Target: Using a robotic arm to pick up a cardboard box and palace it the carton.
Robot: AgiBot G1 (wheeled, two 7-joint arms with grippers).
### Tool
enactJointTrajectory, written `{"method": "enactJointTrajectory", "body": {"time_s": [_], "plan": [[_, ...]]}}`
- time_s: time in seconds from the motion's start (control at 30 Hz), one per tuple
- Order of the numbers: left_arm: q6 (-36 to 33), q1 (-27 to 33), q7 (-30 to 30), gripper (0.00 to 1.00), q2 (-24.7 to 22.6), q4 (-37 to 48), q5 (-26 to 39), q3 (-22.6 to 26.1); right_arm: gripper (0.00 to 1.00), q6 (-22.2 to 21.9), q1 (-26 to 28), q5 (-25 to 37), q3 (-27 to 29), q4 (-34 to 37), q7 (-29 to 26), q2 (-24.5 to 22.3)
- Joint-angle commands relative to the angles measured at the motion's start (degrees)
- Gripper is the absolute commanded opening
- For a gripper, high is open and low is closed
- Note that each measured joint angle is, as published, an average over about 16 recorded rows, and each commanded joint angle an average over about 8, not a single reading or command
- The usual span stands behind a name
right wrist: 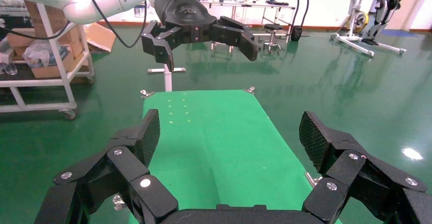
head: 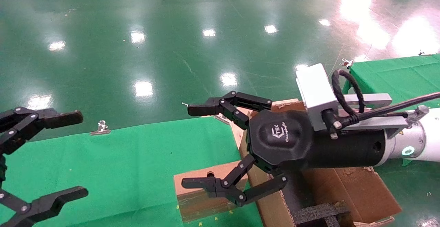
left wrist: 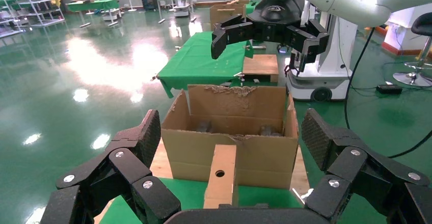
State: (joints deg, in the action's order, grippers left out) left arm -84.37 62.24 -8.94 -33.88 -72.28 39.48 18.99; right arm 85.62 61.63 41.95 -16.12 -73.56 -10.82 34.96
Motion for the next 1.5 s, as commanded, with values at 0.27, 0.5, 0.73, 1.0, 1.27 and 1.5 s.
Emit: {"method": "enactJointTrajectory", "body": {"time_s": [0.27,0.5,0.73,1.0,1.27,1.5], "plan": [[0.0,0.0,0.0,0.00,0.0,0.0,0.0,0.0,1.00,0.0,1.1,3.1,-1.0,-0.2,0.1,-0.5],[0.0,0.0,0.0,0.00,0.0,0.0,0.0,0.0,1.00,1.1,6.6,16.7,-6.5,0.2,0.0,0.2],[0.0,0.0,0.0,0.00,0.0,0.0,0.0,0.0,1.00,2.8,12.8,30.9,-13.3,2.3,0.8,4.3],[0.0,0.0,0.0,0.00,0.0,0.0,0.0,0.0,1.00,3.7,19.0,41.7,-19.8,5.8,3.1,10.7],[0.0,0.0,0.0,0.00,0.0,0.0,0.0,0.0,1.00,3.9,23.9,49.9,-25.6,8.8,5.3,15.7],[0.0,0.0,0.0,0.77,0.0,0.0,0.0,0.0,1.00,4.3,26.4,53.8,-29.5,10.3,7.3,18.3]]}}
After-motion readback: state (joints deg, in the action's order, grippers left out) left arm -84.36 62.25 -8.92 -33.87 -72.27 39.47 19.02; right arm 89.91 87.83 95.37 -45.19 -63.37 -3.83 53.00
